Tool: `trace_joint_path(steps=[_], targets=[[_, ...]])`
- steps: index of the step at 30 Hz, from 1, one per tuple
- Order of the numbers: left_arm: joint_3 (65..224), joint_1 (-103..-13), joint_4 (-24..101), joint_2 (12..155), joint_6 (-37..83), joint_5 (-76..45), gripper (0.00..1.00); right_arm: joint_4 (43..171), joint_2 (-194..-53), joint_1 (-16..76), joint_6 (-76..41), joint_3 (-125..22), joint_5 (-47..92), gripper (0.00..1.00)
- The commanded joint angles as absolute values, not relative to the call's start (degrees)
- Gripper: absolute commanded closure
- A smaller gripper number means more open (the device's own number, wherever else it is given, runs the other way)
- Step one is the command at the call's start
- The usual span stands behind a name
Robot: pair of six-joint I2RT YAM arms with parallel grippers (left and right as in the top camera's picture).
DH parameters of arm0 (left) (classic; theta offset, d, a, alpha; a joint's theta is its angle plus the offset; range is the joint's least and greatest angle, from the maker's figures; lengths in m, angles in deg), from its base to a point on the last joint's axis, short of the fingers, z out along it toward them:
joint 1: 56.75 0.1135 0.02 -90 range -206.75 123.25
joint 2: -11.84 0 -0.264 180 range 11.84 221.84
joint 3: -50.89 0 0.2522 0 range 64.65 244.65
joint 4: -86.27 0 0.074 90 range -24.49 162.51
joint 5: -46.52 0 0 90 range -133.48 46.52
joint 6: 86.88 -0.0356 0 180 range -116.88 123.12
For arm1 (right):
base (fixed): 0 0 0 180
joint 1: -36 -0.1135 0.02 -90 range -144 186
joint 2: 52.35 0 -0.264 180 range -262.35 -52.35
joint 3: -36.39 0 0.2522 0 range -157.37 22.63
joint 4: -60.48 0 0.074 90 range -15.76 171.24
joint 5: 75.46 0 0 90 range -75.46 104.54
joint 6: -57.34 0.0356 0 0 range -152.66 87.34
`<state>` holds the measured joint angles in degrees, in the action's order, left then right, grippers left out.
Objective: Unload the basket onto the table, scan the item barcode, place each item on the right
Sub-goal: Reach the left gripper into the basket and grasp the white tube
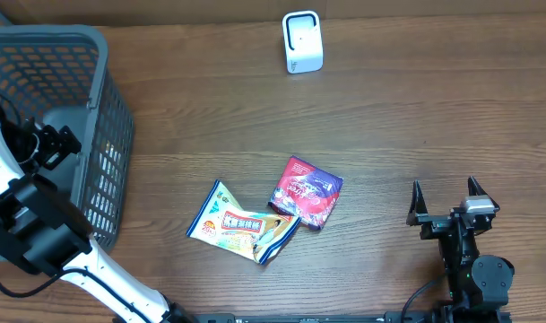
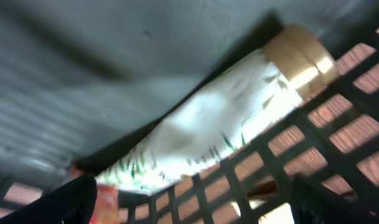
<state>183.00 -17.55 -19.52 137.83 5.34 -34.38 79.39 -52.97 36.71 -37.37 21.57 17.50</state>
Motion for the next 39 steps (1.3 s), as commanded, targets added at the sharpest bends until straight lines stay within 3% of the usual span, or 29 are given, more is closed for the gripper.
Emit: trace_joint_path(steps=[1,7,11,16,20,22,23,27,33,39], targets=[[178.01,-19.58,-16.86,138.1,2.65,-33.33,0.09,78.95,-52.51,36.6,-37.15,22.14,17.15,0.0],[170.95,-23.76,-12.0,138.1,1.82,-35.12,0.1,78.95,-52.51,36.6,-37.15,22.14,17.15,0.0],[168.7,-24.63,-10.54,138.1,3.15,-39.01,0.19,78.95,-52.51,36.6,-37.15,22.14,17.15,0.0],[167.43,-24.63,-9.03,138.1,7.22,-44.1,0.38,78.95,-52.51,36.6,-37.15,22.14,17.15,0.0],[167.43,-24.52,-8.86,138.1,7.48,-45.41,0.61,78.95,-52.51,36.6,-37.15,22.14,17.15,0.0],[167.48,-24.39,-8.79,138.1,7.46,-45.87,0.9,78.95,-52.51,36.6,-37.15,22.14,17.15,0.0],[168.15,-24.06,-8.99,138.1,7.63,-46.03,0.96,78.95,-52.51,36.6,-37.15,22.14,17.15,0.0],[173.79,-23.43,-12.57,138.1,8.95,-44.87,0.96,78.95,-52.51,36.6,-37.15,22.14,17.15,0.0],[198.03,-23.36,-23.78,138.03,8.95,-38.97,0.96,78.95,-52.51,36.6,-37.15,22.14,17.15,0.0],[208.92,-23.56,-24.16,133.55,10.02,-35.34,0.96,78.95,-52.51,36.6,-37.15,22.14,17.15,0.0]])
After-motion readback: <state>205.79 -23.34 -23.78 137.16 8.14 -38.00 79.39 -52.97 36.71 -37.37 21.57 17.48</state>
